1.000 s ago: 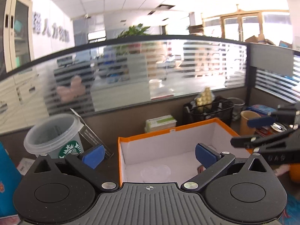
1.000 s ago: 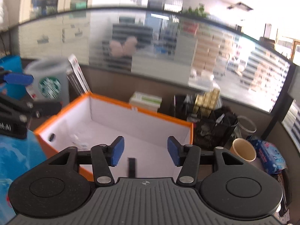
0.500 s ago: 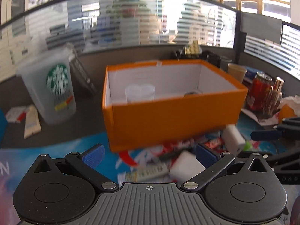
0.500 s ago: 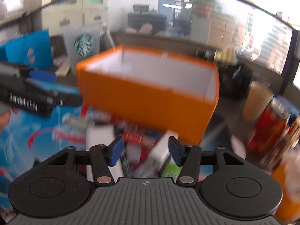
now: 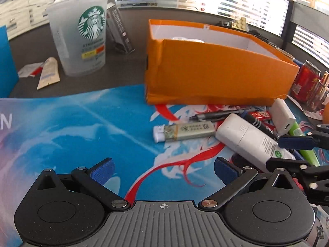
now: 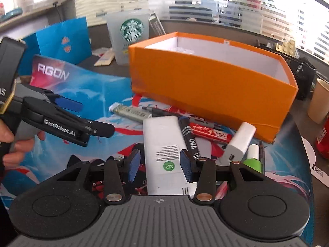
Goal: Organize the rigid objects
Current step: 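Grasp the white labelled box with right tool while left tool grasps green-white stick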
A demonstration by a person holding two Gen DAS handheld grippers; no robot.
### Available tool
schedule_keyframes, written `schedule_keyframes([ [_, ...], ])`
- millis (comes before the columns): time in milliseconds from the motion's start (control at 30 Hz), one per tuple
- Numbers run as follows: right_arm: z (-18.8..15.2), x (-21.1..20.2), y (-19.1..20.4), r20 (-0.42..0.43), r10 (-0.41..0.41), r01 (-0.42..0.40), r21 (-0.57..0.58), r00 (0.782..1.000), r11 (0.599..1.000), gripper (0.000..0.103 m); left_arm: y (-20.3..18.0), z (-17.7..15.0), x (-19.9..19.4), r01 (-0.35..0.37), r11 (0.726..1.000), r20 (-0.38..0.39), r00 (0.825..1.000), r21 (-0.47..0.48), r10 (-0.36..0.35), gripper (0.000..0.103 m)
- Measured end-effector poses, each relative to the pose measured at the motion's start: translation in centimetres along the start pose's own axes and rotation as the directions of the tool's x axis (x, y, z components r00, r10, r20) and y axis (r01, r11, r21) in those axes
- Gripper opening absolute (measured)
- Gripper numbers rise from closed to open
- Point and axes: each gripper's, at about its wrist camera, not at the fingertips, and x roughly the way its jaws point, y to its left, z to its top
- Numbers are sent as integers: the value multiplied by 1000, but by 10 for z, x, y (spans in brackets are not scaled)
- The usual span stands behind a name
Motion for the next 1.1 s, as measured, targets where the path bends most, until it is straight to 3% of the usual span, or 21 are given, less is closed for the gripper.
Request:
schedule_keyframes([
  [100, 0, 5, 3, -1, -48, 48, -27, 999, 998, 44, 3, -1, -1, -1, 1000, 1, 1000, -2, 1, 103],
  [267, 1, 20, -2, -42, -45, 44, -25, 998, 999, 57, 6, 2, 3, 14, 1000, 15, 1000, 11, -14, 103],
  [400, -1, 28, -5, -47, -26, 26, -4, 999, 1000, 54, 7, 14, 11, 35, 994, 69, 997, 107, -42, 103],
  [533, 0, 26, 1, -49, -48, 47, -15, 998, 999, 51, 6, 26, 25, 111, 966, 51, 991, 235, -126, 103],
  [700, -4, 20, 0, -56, -38, 38, 5, 998, 999, 50, 4, 36, 40, 240, 914, -5, 968, 327, -252, 102],
  [767, -5, 19, -2, -56, -33, 34, 22, 998, 999, 51, 2, 35, 48, 284, 890, -34, 956, 357, -291, 93],
  [800, -6, 18, -2, -56, -32, 33, 28, 998, 999, 51, 1, 32, 46, 282, 878, -7, 953, 386, -303, 85],
  [867, -7, 17, -2, -54, -32, 34, 33, 998, 999, 51, 0, 27, 41, 325, 843, 15, 930, 429, -367, 47],
  [933, -7, 16, -2, -52, -32, 34, 39, 998, 999, 51, -3, 24, 36, 314, 843, 25, 932, 437, -361, 31],
  [1033, -7, 16, -1, -52, -35, 37, 44, 998, 998, 51, -9, 18, 30, 299, 840, 25, 937, 453, -348, 21],
  [1100, -7, 15, 0, -52, -42, 44, 43, 998, 998, 50, -15, 11, 24, 262, 850, 45, 948, 456, -316, 21],
])
